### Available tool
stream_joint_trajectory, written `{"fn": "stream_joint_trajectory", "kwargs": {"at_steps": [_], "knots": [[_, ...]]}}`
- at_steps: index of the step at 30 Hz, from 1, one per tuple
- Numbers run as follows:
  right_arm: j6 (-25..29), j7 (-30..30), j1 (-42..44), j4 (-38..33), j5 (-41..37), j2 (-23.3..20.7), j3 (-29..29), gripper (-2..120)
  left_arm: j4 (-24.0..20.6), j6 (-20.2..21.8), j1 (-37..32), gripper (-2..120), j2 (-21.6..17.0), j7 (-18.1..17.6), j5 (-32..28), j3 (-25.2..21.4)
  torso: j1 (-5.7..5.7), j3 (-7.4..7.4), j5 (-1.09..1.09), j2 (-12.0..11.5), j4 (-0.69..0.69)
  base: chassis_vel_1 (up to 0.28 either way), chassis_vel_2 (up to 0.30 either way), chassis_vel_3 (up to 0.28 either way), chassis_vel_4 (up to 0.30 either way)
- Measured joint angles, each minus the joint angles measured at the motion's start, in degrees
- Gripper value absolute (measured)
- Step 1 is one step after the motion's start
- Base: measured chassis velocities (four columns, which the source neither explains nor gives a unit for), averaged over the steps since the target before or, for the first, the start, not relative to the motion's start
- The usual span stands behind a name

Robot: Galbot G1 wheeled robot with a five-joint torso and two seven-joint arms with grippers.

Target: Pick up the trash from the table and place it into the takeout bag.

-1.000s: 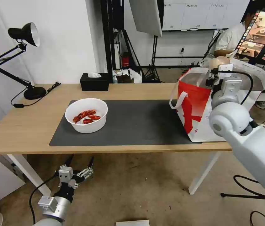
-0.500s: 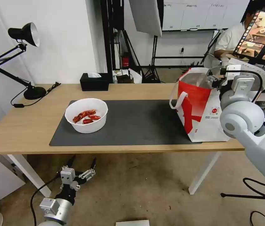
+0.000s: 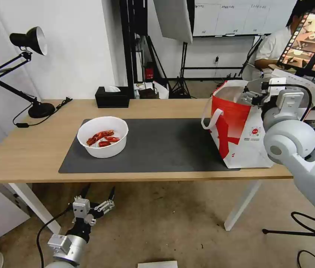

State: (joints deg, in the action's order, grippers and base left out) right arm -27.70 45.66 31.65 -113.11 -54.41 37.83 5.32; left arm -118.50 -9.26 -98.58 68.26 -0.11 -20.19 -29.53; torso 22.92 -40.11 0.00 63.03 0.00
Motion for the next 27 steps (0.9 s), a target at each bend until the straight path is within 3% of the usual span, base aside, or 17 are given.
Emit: {"fn": "stream_joint_trajectory", "kwargs": {"at_steps": [5,9,17,27], "knots": [[1.02,-0.02,0.34,-0.22,0.18,0.16,0.15,100,0.18,0.01,0.17,100,-0.14,-0.02,-0.15,0.04,0.0,0.0,0.0,0.0,0.0,0.0,0.0,0.0,0.0],[4.77,-2.28,2.11,-1.5,0.23,0.16,1.68,100,0.14,0.01,0.21,100,-0.29,-0.03,-0.25,0.03,0.0,0.0,0.0,0.0,0.0,0.0,0.0,0.0,0.0],[14.31,-18.36,14.67,-8.45,0.38,-1.87,9.29,100,-0.18,-0.01,0.49,100,-0.29,-0.03,-0.31,0.35,0.0,0.0,0.0,0.0,-0.01,0.0,0.0,0.0,0.0],[20.29,-29.57,28.12,-15.19,0.47,-3.78,18.37,100,-0.31,-0.19,1.2,100,0.11,-0.07,-0.28,1.27,0.0,0.0,0.0,0.0,0.01,0.0,0.0,0.0,0.0]]}}
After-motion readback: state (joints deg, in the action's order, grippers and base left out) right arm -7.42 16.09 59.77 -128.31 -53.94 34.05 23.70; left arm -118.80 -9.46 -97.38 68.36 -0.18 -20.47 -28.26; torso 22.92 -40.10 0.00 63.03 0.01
